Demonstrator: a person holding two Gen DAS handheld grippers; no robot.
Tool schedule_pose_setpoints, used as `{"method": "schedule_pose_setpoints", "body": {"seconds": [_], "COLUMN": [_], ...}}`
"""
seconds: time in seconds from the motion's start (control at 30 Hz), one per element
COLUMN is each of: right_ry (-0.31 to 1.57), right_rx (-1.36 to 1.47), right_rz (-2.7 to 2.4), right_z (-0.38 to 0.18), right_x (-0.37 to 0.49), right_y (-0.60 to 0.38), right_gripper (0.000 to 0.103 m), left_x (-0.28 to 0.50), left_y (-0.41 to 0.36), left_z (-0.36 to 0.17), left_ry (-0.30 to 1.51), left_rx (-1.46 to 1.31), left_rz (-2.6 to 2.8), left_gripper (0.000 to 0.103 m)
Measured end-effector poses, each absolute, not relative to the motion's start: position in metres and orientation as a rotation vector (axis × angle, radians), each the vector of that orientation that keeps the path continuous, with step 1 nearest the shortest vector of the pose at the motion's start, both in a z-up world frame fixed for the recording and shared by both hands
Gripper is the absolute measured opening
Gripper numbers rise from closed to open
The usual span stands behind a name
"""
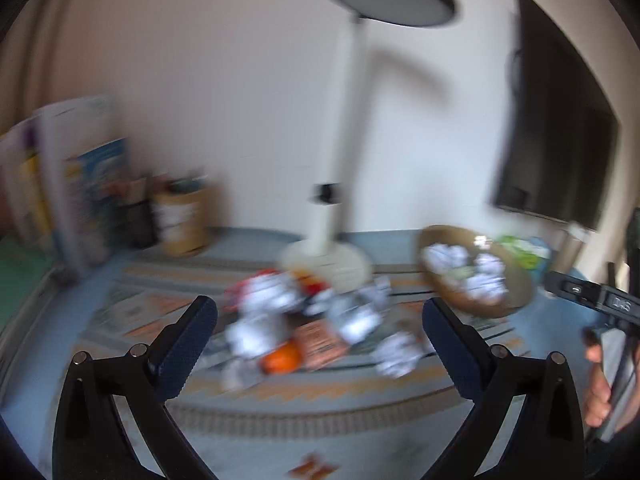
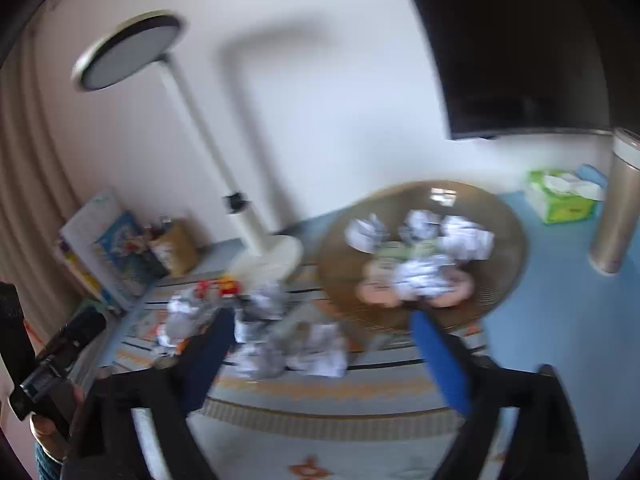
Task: Organize objects
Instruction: 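Move both open tools back toward the desk clutter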
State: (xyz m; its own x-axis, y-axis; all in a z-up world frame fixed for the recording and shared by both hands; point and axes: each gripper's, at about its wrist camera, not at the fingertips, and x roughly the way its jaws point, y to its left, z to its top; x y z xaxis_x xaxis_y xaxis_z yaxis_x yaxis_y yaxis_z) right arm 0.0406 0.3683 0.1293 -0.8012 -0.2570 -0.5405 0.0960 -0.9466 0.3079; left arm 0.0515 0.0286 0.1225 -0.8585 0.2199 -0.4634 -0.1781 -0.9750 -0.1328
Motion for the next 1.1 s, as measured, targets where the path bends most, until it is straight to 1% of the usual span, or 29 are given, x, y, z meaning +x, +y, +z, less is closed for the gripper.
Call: {"method": "schedule_pose_setpoints", "body": {"seconds": [0.07, 0.13, 0.27, 0.4, 0.5, 0.6, 0.63, 0.83, 0.97, 1.1], "right_ry": [-0.384, -0.375, -0.32, -0.215, -0.138, -0.132, -0.125, -0.128, -0.17, -0.193], "right_rx": [0.871, 0.848, 0.88, 0.91, 0.941, 1.007, 1.012, 1.021, 0.955, 0.988], "right_rz": [-2.791, -2.805, -2.814, -2.803, -2.805, -2.804, -2.811, -2.803, -2.858, -2.821], "right_z": [0.122, 0.107, 0.076, 0.049, 0.033, 0.021, 0.021, 0.019, 0.024, 0.025], "right_x": [0.049, 0.057, 0.058, 0.051, 0.047, 0.039, 0.038, 0.038, 0.045, 0.041], "right_y": [0.347, 0.327, 0.296, 0.273, 0.263, 0.263, 0.262, 0.265, 0.272, 0.273], "right_gripper": [0.098, 0.098, 0.098, 0.098, 0.098, 0.098, 0.098, 0.098, 0.098, 0.098], "left_x": [0.059, 0.06, 0.053, 0.041, 0.033, 0.027, 0.027, 0.026, 0.027, 0.022], "left_y": [0.0, -0.02, -0.024, -0.025, -0.034, -0.045, -0.044, -0.03, -0.03, -0.025], "left_z": [0.106, 0.086, 0.045, 0.017, 0.013, 0.006, 0.005, 0.001, 0.001, -0.002], "left_ry": [-0.176, -0.176, -0.036, -0.064, -0.166, -0.277, -0.282, -0.171, -0.16, -0.11], "left_rx": [-0.785, -0.847, -0.924, -1.018, -1.062, -1.128, -1.129, -1.157, -1.164, -1.227], "left_rz": [2.891, 2.932, 3.013, 2.945, 2.899, 2.858, 2.861, 2.877, 2.886, 2.777], "left_gripper": [0.103, 0.103, 0.102, 0.102, 0.102, 0.102, 0.102, 0.102, 0.102, 0.101]}}
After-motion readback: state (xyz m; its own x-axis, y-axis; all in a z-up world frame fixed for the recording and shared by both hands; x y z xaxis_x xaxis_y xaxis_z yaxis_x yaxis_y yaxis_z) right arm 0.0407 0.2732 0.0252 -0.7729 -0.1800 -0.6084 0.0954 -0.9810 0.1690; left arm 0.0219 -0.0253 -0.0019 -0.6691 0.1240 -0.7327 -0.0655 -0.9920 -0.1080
